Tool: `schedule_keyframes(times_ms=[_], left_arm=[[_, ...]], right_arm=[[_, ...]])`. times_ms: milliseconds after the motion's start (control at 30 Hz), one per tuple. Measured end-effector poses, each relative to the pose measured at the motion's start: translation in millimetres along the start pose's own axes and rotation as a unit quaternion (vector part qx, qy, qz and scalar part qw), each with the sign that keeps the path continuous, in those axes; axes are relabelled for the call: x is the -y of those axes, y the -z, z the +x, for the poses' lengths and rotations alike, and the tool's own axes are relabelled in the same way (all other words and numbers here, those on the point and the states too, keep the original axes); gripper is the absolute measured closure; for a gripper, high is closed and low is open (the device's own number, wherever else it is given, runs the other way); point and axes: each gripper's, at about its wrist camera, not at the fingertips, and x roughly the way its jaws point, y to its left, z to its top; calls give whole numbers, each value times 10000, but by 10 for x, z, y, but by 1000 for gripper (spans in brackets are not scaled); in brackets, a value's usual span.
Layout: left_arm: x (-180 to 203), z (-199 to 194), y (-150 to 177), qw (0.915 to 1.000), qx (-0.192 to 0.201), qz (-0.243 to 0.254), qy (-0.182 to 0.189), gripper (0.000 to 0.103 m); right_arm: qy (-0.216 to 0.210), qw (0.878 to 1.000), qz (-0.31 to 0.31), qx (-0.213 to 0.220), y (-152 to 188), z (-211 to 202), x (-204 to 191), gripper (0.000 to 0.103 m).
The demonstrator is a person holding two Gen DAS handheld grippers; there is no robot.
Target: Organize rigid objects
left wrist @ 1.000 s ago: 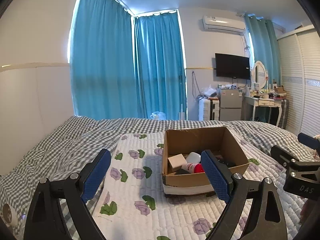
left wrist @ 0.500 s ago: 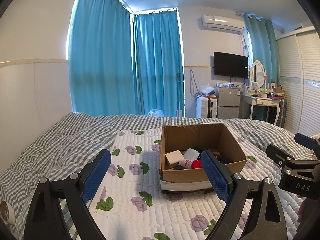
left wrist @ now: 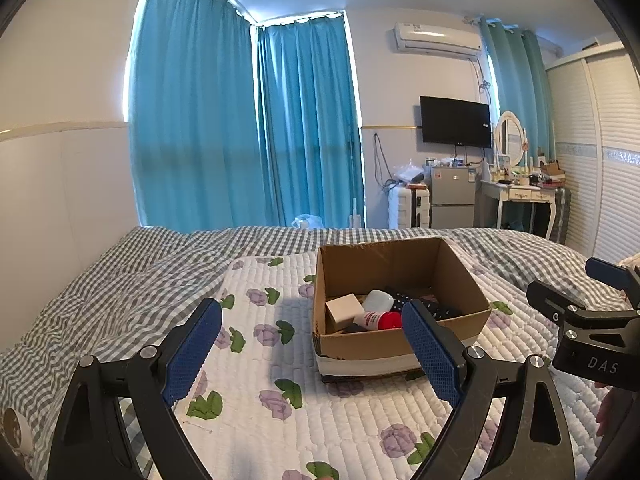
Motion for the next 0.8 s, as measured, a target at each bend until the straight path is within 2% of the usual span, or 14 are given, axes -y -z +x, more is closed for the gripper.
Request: schedule_keyframes(times_ms=[233,800], left_arm=[[-43,-15,-3,9999,35,-135,37,10],[-19,-42,12,10000,80,-27,5,10]], right_arm=[[2,10000,-10,-65,18,26,-16,0],[-37,9999,-5,-160,61,59,-33,0]])
